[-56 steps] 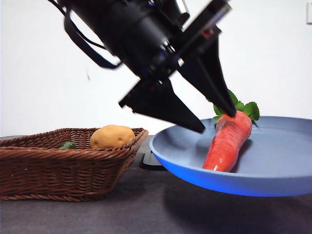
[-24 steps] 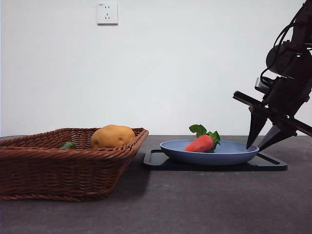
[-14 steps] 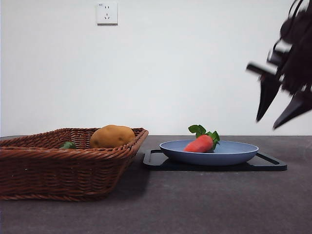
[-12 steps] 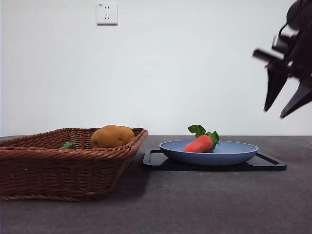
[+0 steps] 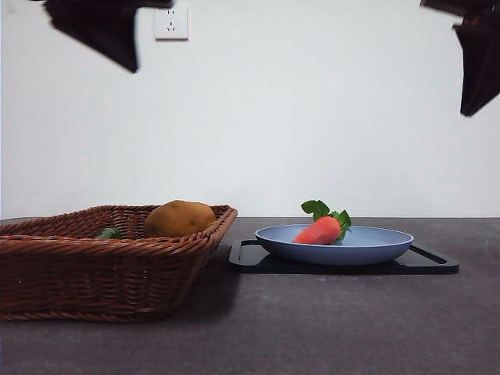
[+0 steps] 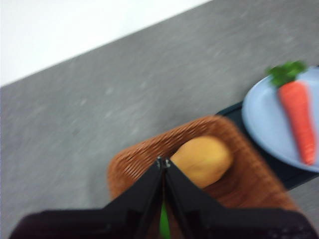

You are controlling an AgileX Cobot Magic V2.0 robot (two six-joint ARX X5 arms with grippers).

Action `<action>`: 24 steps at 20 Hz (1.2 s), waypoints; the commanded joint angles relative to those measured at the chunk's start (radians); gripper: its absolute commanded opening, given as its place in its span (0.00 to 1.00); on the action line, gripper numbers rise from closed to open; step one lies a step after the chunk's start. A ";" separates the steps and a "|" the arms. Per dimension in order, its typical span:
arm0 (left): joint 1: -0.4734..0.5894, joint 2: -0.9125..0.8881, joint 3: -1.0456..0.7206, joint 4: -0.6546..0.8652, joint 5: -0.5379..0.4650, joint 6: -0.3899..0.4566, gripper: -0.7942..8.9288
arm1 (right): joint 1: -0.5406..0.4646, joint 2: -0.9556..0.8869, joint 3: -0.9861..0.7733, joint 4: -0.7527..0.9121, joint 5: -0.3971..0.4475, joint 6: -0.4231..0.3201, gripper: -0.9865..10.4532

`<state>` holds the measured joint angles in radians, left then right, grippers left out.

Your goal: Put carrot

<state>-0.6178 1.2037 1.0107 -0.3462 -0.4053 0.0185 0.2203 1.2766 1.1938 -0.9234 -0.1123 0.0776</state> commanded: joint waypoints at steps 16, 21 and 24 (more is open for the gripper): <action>0.166 -0.548 -0.359 -0.082 0.257 -0.071 0.09 | 0.245 -0.645 -0.688 0.694 0.225 0.066 0.09; 0.166 -0.729 -0.478 -0.107 0.251 -0.097 0.09 | 0.264 -0.684 -0.761 0.776 0.383 0.098 0.09; 0.166 -0.724 -0.478 -0.093 0.250 -0.097 0.09 | 0.264 -0.681 -0.761 0.781 0.454 0.097 0.09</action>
<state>-0.4507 0.4786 0.5247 -0.4503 -0.1539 -0.0704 0.4820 0.5930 0.4297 -0.1555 0.3355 0.1619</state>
